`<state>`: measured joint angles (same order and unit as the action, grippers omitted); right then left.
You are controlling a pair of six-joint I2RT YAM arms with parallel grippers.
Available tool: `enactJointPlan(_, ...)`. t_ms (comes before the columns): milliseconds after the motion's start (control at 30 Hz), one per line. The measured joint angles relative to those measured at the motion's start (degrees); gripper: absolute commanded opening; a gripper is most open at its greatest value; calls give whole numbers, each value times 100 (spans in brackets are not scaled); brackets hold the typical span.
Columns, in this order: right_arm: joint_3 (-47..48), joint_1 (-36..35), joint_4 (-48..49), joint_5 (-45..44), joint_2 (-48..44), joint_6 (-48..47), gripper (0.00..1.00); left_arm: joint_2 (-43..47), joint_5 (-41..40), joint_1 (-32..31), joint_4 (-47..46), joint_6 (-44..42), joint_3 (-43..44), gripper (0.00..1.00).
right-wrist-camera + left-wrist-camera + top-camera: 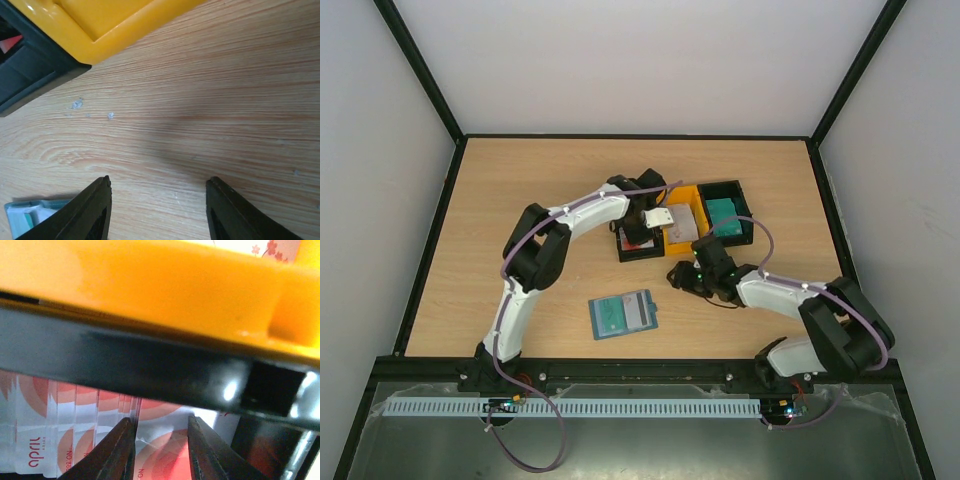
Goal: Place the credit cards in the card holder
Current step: Adjust the storage box at the center of the board, then pick up the credit card from the storage box.
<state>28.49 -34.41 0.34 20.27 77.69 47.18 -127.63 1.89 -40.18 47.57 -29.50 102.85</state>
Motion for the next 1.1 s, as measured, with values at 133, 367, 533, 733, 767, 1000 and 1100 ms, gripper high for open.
enactJointPlan(133,114,-20,81,-109,232,9,51,-20,59,0,114,-22,57,28)
enactJointPlan(367,400,-22,302,-306,647,9,51,-17,367,-2,378,-79,136,28)
enactJointPlan(533,540,-22,398,-404,833,46,51,4,564,-9,514,-72,136,29)
enactJointPlan(733,577,-50,424,-415,892,44,51,229,726,-31,584,-4,59,31)
enactJointPlan(767,579,-50,437,-415,901,46,51,295,769,-42,610,15,39,31)
enactJointPlan(1000,586,-50,575,-422,960,83,51,573,1064,-195,769,122,-76,33)
enactJointPlan(1100,586,-50,586,-424,962,87,51,614,1172,-208,824,164,-118,34)
